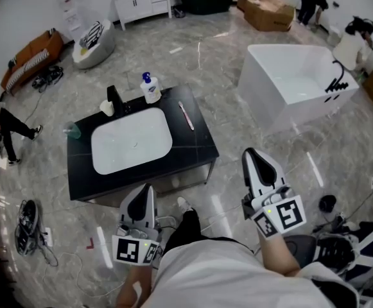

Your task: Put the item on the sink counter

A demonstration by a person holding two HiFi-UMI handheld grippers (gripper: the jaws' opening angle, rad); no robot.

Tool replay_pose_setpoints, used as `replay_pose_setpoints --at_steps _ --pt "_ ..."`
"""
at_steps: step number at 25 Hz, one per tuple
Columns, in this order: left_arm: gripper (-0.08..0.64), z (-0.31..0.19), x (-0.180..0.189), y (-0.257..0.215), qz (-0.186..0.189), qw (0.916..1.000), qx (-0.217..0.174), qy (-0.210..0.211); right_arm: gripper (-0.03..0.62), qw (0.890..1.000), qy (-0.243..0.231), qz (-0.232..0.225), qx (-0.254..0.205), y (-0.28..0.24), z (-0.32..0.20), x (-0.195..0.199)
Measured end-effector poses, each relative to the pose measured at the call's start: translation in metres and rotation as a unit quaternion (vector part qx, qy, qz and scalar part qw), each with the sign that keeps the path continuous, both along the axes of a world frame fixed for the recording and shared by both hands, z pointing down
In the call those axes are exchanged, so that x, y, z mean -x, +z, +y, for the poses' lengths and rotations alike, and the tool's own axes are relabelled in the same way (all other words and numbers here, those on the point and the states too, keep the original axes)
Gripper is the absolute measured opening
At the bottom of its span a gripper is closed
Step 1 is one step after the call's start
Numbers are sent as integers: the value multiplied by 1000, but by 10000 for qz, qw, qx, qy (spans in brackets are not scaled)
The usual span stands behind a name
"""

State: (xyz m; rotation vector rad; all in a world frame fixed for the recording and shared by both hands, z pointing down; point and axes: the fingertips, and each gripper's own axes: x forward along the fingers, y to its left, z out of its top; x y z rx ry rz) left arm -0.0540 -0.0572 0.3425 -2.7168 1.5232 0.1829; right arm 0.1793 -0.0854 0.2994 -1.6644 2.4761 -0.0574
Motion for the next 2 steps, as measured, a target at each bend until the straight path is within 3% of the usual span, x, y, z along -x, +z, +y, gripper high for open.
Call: replay_pose_setpoints --at_steps 2 --pt "3 2 -4 -3 -12 10000 -22 28 46 10000 26 -19 15 0 4 -4"
